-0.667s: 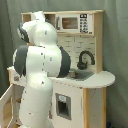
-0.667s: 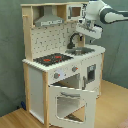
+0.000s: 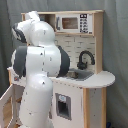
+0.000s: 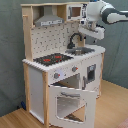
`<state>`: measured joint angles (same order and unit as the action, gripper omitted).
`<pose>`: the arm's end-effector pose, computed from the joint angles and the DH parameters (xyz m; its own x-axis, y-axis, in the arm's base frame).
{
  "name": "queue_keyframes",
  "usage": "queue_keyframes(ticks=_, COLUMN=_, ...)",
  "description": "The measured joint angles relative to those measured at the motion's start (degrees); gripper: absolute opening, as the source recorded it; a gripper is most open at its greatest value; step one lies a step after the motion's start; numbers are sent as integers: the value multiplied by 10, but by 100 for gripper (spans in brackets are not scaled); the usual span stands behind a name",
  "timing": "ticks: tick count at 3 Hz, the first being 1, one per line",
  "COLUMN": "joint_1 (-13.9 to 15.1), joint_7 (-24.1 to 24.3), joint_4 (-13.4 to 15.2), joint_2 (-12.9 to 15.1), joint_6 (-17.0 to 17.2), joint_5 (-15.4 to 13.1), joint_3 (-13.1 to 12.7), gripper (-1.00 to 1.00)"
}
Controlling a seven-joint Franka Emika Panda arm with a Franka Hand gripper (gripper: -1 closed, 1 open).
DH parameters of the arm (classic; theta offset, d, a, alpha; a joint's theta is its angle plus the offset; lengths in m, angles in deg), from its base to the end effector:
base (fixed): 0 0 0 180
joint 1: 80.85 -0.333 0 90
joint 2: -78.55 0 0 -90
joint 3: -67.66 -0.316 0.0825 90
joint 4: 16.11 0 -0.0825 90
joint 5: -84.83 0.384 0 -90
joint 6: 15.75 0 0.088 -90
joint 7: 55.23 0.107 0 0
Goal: Play with the kitchen
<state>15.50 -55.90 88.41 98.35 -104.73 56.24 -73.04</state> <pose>0.4090 0.2515 0.6367 0.6923 0.7216 -0.0025 0.6934 -0.6644 0.2789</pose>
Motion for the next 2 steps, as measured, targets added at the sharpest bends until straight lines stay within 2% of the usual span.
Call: queue_keyframes(ticks=2, joint_1=0, joint_7=17, joint_4=0, joint_2=-18, joint_6=74, joint_5=-65, joint_3=-66, gripper=100)
